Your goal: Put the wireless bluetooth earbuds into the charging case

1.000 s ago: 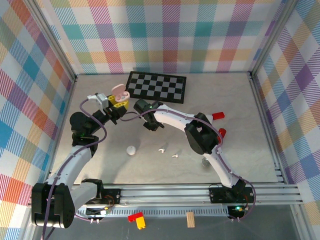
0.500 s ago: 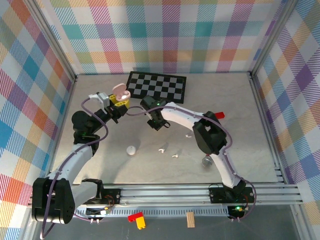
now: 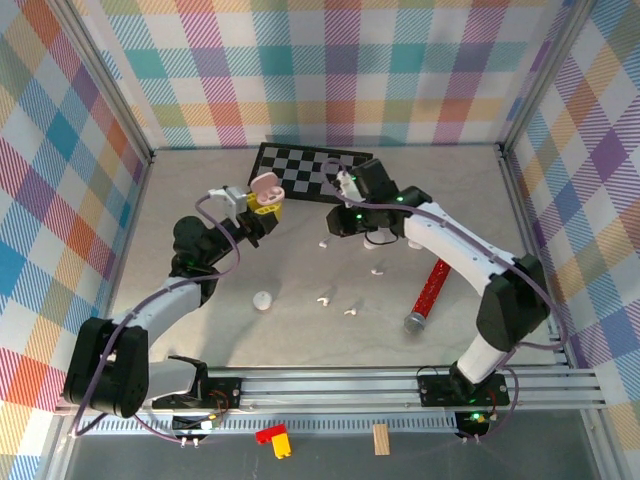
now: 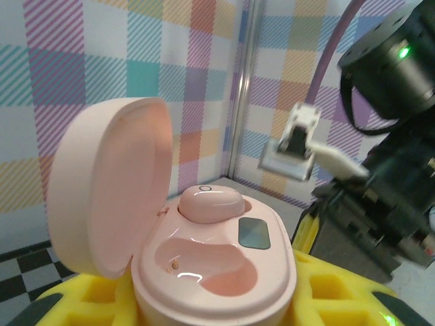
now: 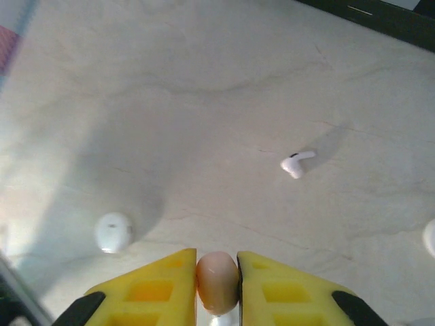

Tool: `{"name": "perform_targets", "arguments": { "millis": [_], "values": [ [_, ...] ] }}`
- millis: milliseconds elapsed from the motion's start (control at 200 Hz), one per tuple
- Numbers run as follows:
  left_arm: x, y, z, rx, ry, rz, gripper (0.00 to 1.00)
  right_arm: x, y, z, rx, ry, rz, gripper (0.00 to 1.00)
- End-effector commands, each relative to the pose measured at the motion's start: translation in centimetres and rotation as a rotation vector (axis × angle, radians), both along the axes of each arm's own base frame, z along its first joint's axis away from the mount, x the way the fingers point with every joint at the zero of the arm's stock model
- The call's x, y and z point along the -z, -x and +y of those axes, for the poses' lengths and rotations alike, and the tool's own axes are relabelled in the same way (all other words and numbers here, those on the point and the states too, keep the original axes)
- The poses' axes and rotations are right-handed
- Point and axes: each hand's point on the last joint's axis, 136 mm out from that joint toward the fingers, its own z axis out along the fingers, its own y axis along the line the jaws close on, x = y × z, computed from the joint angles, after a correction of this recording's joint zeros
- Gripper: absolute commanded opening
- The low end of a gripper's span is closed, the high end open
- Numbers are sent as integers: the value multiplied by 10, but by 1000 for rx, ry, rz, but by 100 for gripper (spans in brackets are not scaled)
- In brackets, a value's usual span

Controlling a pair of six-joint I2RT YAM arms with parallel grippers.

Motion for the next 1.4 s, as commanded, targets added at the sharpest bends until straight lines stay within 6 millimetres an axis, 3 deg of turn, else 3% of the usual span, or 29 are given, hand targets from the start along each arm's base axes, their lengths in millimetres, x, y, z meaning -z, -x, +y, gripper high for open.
{"name": "perform_targets", "arguments": {
  "millis": [0,325,515,875,1145,1400],
  "values": [
    [-27,1,-15,6,-9,-131,32,-44,17,14,-69,-234,28,20],
    [9,7,-73,82,-162,-142,33,-124,52,21,-234,-503,0,21],
    [14,8,-94,104,-181,-162,32,-141,53,20,-241,-516,-46,21],
    [8,19,-120,138,-146,-192,32,-123,33,18,-164,-411,-81,19],
    [4,24,-124,148,-139,-201,32,-105,26,16,-134,-355,-59,19],
    [5,19,-127,129,-139,-184,32,-99,24,19,-137,-358,-34,20]
  ]
}}
